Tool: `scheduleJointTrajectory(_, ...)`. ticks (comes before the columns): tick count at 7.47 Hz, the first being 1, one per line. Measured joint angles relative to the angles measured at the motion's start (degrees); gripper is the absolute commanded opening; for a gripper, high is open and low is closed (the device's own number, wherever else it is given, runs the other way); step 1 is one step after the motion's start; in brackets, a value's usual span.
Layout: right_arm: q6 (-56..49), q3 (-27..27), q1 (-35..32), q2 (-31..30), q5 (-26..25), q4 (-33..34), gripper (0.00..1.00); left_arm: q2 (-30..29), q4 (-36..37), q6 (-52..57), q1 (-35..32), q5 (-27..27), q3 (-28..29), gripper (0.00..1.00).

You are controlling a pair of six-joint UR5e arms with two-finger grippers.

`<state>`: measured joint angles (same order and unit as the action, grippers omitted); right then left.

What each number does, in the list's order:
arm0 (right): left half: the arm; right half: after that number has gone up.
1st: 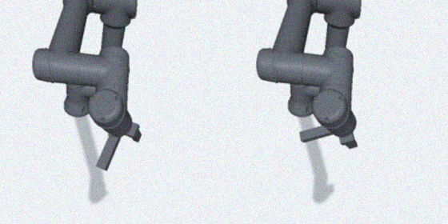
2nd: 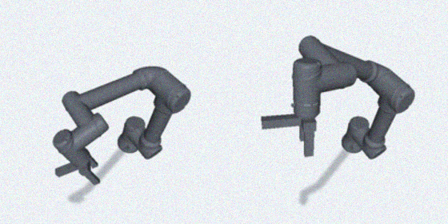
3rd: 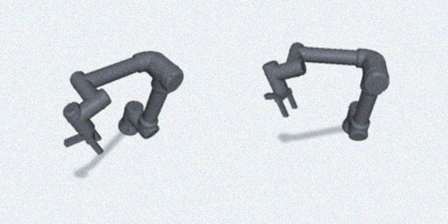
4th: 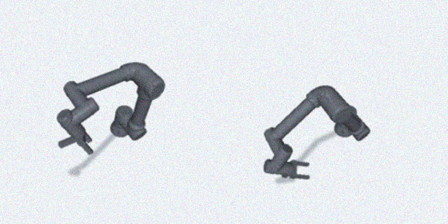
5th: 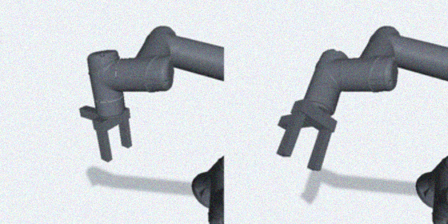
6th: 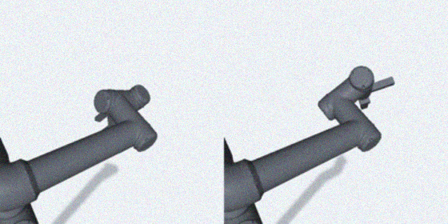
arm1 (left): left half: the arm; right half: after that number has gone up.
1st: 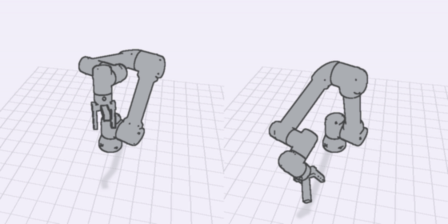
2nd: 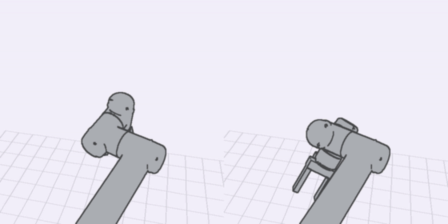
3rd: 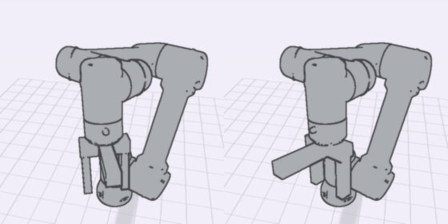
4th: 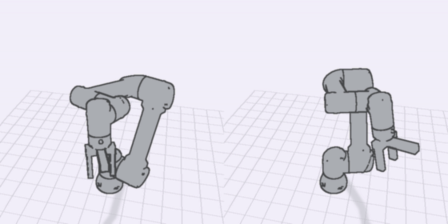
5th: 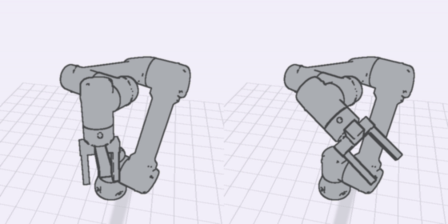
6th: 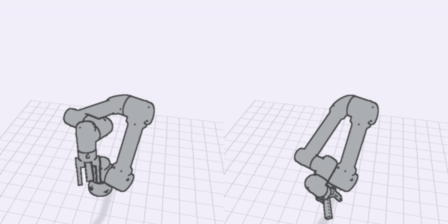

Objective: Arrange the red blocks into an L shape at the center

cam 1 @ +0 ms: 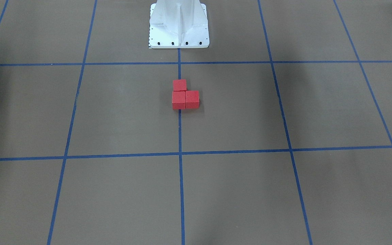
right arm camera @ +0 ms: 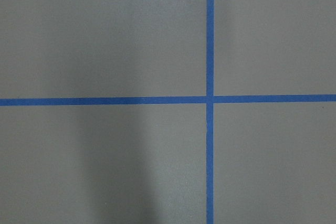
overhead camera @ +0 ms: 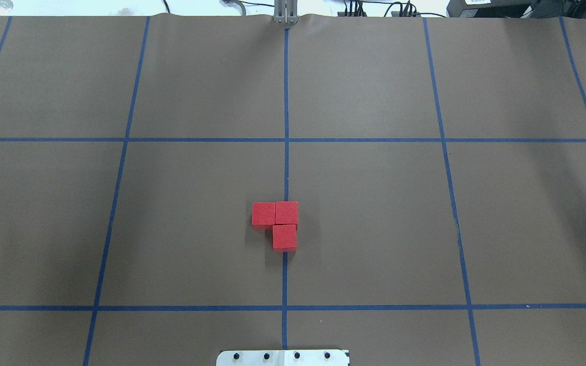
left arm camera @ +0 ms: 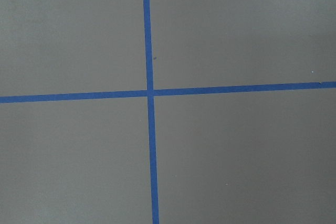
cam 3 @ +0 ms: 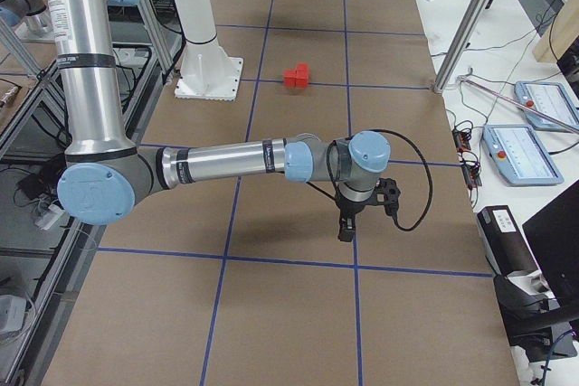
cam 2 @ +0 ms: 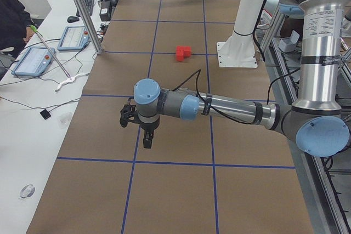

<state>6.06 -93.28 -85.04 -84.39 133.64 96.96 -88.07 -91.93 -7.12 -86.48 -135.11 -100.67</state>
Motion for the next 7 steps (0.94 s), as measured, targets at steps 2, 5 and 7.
scheduleJointTrajectory(2,-0.08,0.02,0.22,0.01,0.03,0.01,1.0,0.0,0.0,0.0,-0.02,0.04,0.03,1.0)
scheduleJointTrajectory(5,0.06,0.13,0.68,-0.1,0.0,-0.01,1.0,-0.01,-0.08,0.0,-0.01,0.03,0.01,1.0)
scheduleJointTrajectory(7,0.1,0.18,0.74,-0.18,0.03,0.0,1.0,-0.07,-0.14,0.0,0.0,-0.01,-0.02,1.0)
